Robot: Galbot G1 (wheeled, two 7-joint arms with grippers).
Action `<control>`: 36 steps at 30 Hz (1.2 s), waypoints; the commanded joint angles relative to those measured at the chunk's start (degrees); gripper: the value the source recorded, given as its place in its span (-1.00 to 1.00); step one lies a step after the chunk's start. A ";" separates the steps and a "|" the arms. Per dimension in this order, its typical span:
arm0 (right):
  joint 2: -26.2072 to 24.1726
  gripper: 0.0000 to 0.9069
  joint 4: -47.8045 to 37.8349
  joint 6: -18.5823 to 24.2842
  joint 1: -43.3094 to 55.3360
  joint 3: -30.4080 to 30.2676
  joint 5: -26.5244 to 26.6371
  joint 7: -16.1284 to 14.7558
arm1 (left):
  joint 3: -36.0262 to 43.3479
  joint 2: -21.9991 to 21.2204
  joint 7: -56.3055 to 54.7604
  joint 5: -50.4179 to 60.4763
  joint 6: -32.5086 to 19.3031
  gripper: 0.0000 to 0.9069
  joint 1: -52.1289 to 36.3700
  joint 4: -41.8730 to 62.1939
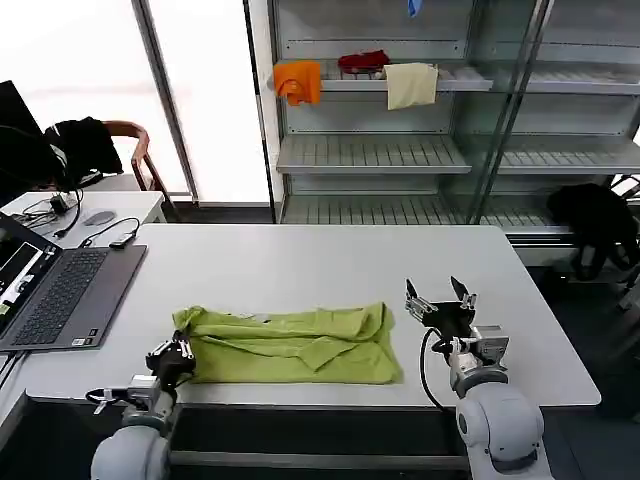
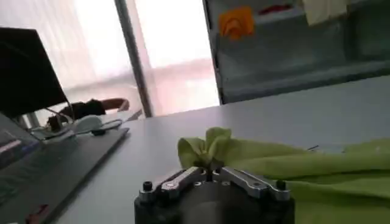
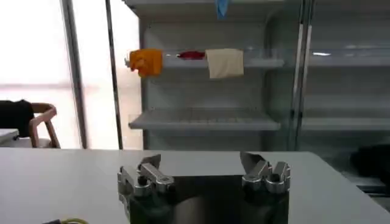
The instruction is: Fold and organize the clothes.
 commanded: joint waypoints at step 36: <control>0.12 1.00 -0.95 -0.01 -1.09 0.58 -2.48 -0.27 | 27.01 -7.70 -2.63 11.48 15.54 -0.98 -6.44 -8.93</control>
